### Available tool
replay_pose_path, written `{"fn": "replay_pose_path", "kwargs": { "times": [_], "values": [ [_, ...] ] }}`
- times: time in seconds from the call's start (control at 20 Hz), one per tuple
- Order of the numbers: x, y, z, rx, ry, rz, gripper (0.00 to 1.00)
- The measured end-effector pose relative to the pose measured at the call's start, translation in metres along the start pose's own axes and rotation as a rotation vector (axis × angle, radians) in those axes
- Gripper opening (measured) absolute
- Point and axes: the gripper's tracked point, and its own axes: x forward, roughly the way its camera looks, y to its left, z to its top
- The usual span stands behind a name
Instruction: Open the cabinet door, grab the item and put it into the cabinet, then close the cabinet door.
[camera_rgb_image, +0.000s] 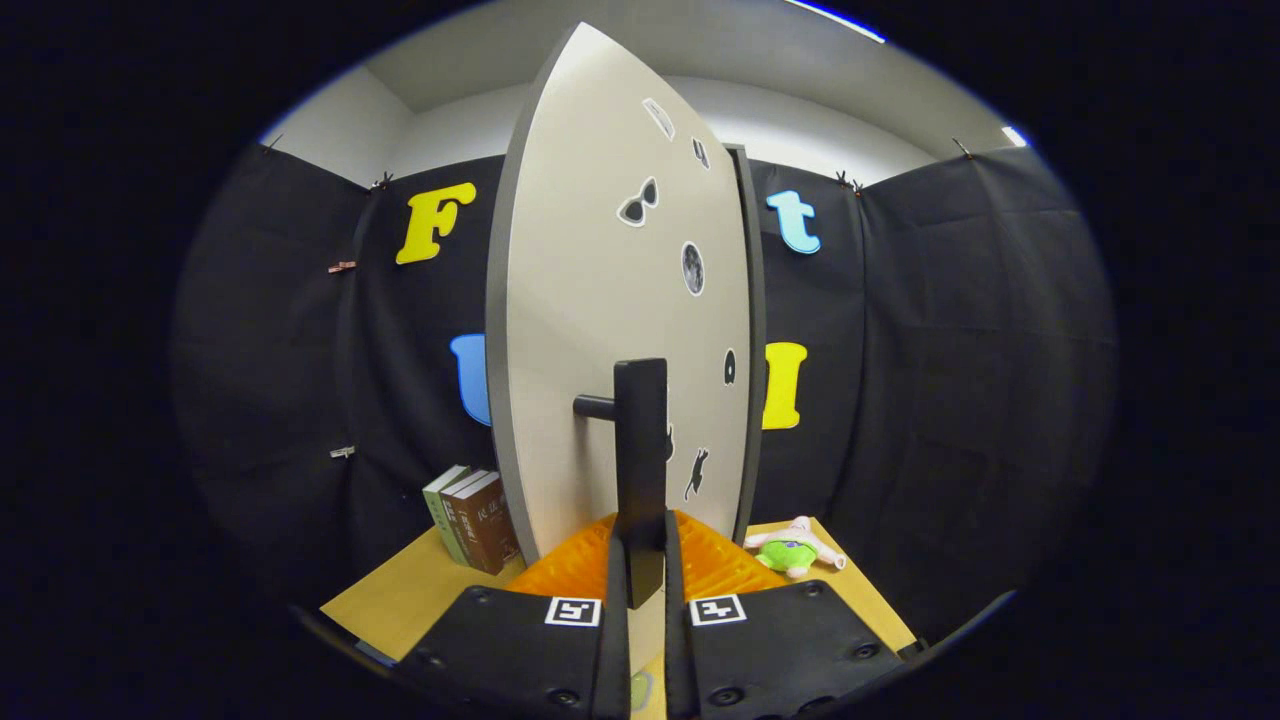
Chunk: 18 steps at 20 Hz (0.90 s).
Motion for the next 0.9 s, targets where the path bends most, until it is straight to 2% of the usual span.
{"fn": "replay_pose_path", "kwargs": {
  "times": [0.9],
  "values": [
    [-0.037,-0.099,-0.004,-0.016,-0.020,-0.229,0.16]
  ]
}}
